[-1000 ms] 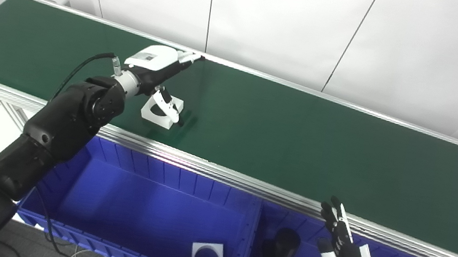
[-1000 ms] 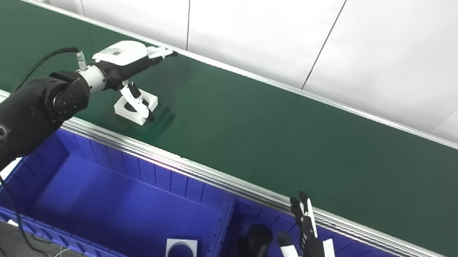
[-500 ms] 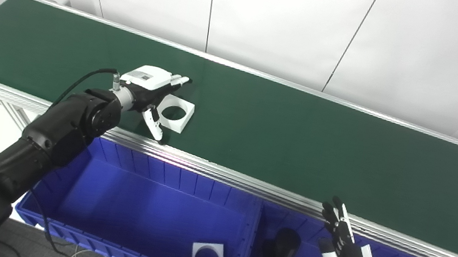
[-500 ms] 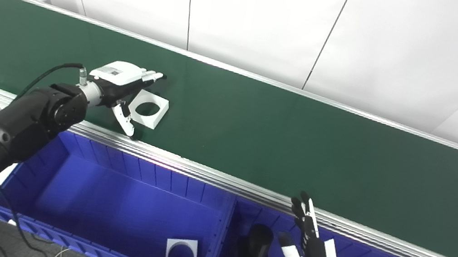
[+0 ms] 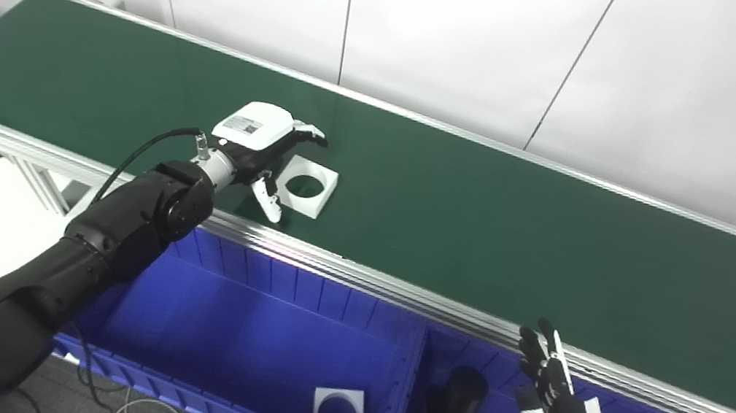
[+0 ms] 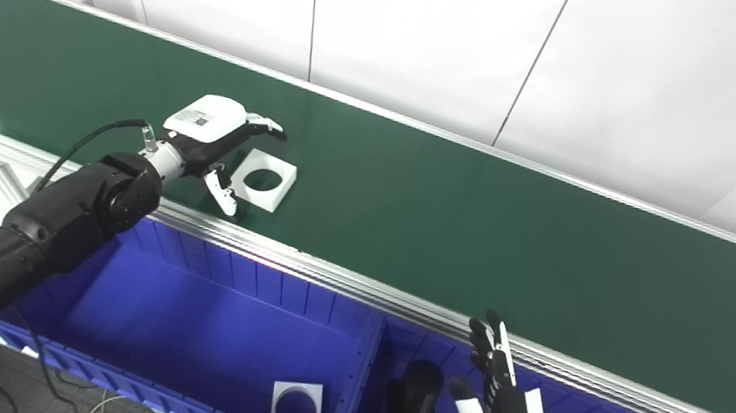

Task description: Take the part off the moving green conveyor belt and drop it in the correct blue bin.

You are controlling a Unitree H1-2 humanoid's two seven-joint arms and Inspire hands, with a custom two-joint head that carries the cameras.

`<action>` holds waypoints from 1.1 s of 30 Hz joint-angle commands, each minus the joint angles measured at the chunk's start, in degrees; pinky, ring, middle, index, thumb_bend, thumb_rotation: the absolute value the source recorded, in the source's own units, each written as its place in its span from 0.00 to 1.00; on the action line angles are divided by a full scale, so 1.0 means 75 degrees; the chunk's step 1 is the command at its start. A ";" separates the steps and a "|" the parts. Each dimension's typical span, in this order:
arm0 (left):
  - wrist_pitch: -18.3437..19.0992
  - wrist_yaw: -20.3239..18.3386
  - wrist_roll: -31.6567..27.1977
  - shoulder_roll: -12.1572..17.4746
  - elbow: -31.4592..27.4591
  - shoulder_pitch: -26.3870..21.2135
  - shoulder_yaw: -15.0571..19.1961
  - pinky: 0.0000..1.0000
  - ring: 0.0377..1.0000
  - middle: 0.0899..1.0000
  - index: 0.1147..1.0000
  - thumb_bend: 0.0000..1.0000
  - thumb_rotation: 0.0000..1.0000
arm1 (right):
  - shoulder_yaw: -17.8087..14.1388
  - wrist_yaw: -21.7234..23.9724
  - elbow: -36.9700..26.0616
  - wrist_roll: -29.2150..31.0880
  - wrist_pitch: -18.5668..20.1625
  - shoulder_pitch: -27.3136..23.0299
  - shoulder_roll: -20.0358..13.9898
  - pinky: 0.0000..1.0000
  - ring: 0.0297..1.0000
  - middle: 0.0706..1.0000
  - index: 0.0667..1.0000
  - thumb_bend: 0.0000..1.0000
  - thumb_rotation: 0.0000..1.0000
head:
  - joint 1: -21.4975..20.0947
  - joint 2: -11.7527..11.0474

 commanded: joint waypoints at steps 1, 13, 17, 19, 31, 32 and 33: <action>-0.0051 0.0269 -0.0188 -0.0262 0.0066 -0.0399 0.0083 0.56 0.49 0.52 0.66 0.51 0.00 | -0.0042 -0.0026 -0.0297 0.0103 -0.0353 0.0001 0.0034 0.91 0.94 0.93 1.00 0.67 0.88 | 0.0010 0.0007; 0.0717 -0.1899 -0.1272 -0.0409 -0.0214 -0.0524 0.0152 0.26 0.36 0.42 0.45 0.49 0.00 | -0.0080 -0.0009 -0.0324 0.0202 -0.0327 -0.0038 0.0110 0.90 0.94 0.94 1.00 0.65 0.86 | -0.0010 0.0007; 0.0784 -0.1992 -0.1493 -0.0352 -0.0288 -0.0484 0.0312 0.26 0.34 0.39 0.47 0.49 0.00 | -0.0088 -0.0013 -0.0278 0.0175 -0.0351 -0.0074 0.0110 0.89 0.93 0.94 1.00 0.65 0.86 | -0.0016 0.0000; 0.0843 -0.1961 -0.1575 -0.0326 -0.0448 -0.0444 0.0409 0.27 0.34 0.40 0.47 0.49 0.00 | -0.0082 -0.0021 -0.0251 0.0133 -0.0369 -0.0096 0.0105 0.89 0.93 0.94 1.00 0.64 0.87 | -0.0035 -0.0006; -0.0123 -0.1250 -0.2737 -0.0342 -0.1678 0.0055 0.1692 0.31 0.36 0.42 0.46 0.50 0.00 | -0.0025 -0.0151 -0.0282 -0.0193 -0.0247 -0.0118 0.0234 0.89 0.93 0.93 0.99 0.69 0.88 | -0.0782 0.0077; -0.0277 -0.1190 -0.2829 -0.0357 -0.1811 0.0135 0.1773 0.32 0.36 0.43 0.46 0.50 0.00 | -0.0011 -0.0182 -0.0303 -0.0272 -0.0230 -0.0108 0.0258 0.90 0.93 0.92 0.99 0.70 0.89 | -0.0976 0.0108; -0.0409 -0.1127 -0.2941 -0.0407 -0.1970 0.0246 0.1866 0.32 0.36 0.43 0.46 0.50 0.00 | 0.0005 -0.0209 -0.0320 -0.0340 -0.0231 -0.0097 0.0281 0.90 0.93 0.92 0.99 0.70 0.89 | -0.1058 0.0121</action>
